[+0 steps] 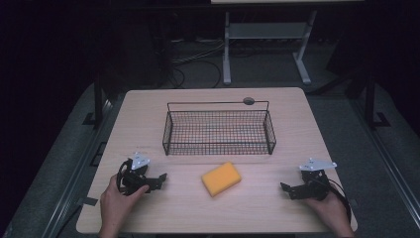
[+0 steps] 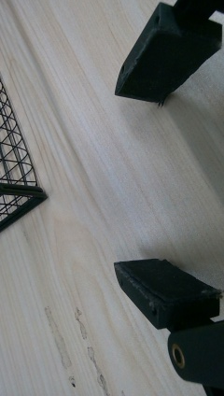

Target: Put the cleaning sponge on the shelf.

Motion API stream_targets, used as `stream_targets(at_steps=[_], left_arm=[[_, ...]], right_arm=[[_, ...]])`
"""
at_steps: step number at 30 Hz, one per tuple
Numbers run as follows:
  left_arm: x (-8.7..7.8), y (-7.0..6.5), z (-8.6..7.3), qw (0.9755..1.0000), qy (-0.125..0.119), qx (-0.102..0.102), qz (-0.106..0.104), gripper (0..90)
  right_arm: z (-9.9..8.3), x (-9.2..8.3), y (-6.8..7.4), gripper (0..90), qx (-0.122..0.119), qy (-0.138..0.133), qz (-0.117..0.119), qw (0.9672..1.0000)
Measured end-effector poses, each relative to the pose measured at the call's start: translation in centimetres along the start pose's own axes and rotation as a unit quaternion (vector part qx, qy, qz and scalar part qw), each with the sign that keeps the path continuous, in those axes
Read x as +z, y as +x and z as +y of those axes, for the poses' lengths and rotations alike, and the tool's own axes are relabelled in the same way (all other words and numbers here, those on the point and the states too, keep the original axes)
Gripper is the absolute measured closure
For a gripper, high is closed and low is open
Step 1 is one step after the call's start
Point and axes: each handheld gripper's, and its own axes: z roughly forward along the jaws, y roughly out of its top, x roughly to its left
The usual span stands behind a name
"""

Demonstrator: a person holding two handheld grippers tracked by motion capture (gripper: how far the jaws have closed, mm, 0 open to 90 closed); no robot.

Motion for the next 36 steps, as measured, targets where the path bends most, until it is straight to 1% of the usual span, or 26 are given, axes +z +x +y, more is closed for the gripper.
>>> stream_targets(at_steps=[7, 9, 11, 13, 14, 15, 16, 19, 21, 23, 24, 25, 27, 28, 30, 31, 36], left_arm=[[0.0, 0.0, 0.0, 1.0, 0.0, 0.0, 0.0, 12.6], [0.0, 0.0, 0.0, 1.0, 0.0, 0.0, 0.0, 12.6], [0.0, 0.0, 0.0, 1.0, 0.0, 0.0, 0.0, 12.6], [0.0, 0.0, 0.0, 1.0, 0.0, 0.0, 0.0, 12.6], [0.0, 0.0, 0.0, 1.0, 0.0, 0.0, 0.0, 12.6], [0.0, 0.0, 0.0, 1.0, 0.0, 0.0, 0.0, 12.6], [0.0, 0.0, 0.0, 1.0, 0.0, 0.0, 0.0, 12.7], [0.0, 0.0, 0.0, 1.0, 0.0, 0.0, 0.0, 12.6], [0.0, 0.0, 0.0, 1.0, 0.0, 0.0, 0.0, 12.6], [0.0, 0.0, 0.0, 1.0, 0.0, 0.0, 0.0, 12.6], [0.0, 0.0, 0.0, 1.0, 0.0, 0.0, 0.0, 12.6], [0.0, 0.0, 0.0, 1.0, 0.0, 0.0, 0.0, 12.6], [0.0, 0.0, 0.0, 1.0, 0.0, 0.0, 0.0, 12.7], [0.0, 0.0, 0.0, 1.0, 0.0, 0.0, 0.0, 12.6], [0.0, 0.0, 0.0, 1.0, 0.0, 0.0, 0.0, 12.6], [0.0, 0.0, 0.0, 1.0, 0.0, 0.0, 0.0, 12.6], [0.0, 0.0, 0.0, 1.0, 0.0, 0.0, 0.0, 12.6]], right_arm=[[0.0, 0.0, 0.0, 1.9, 0.001, 0.0, -0.001, 1.0], [0.2, -0.2, 0.1, 7.0, 0.004, 0.007, -0.003, 1.0], [0.3, -0.4, 0.1, 13.4, 0.008, 0.007, 0.001, 0.9999], [0.3, -0.5, 0.0, 14.6, 0.01, 0.007, 0.006, 0.9999], [0.3, -0.6, 0.0, 17.0, 0.014, 0.007, 0.011, 0.9998], [0.5, -0.8, 0.1, 23.9, 0.011, 0.005, 0.021, 0.9997], [0.6, -0.9, 0.1, 26.6, 0.007, 0.002, 0.023, 0.9997], [1.1, -1.4, 0.5, 41.5, 0.005, -0.004, 0.046, 0.9989], [1.4, -1.6, 0.8, 52.7, -0.001, -0.005, 0.066, 0.9978], [1.8, -1.7, 1.2, 66.1, -0.002, -0.008, 0.084, 0.9964], [1.8, -1.7, 1.2, 66.1, -0.002, -0.008, 0.084, 0.9964], [2.0, -1.8, 1.4, 70.7, -0.007, -0.012, 0.091, 0.9958], [2.4, -1.7, 1.7, 80.4, -0.013, -0.011, 0.105, 0.9943], [2.6, -1.6, 2.0, 88.1, -0.019, -0.006, 0.113, 0.9933], [2.7, -1.5, 2.1, 89.7, -0.024, -0.003, 0.117, 0.9929], [3.1, -1.2, 2.4, 89.8, -0.028, 0.003, 0.13, 0.9911], [3.9, -0.9, 3.6, 89.9, -0.045, 0.005, 0.151, 0.9875]])
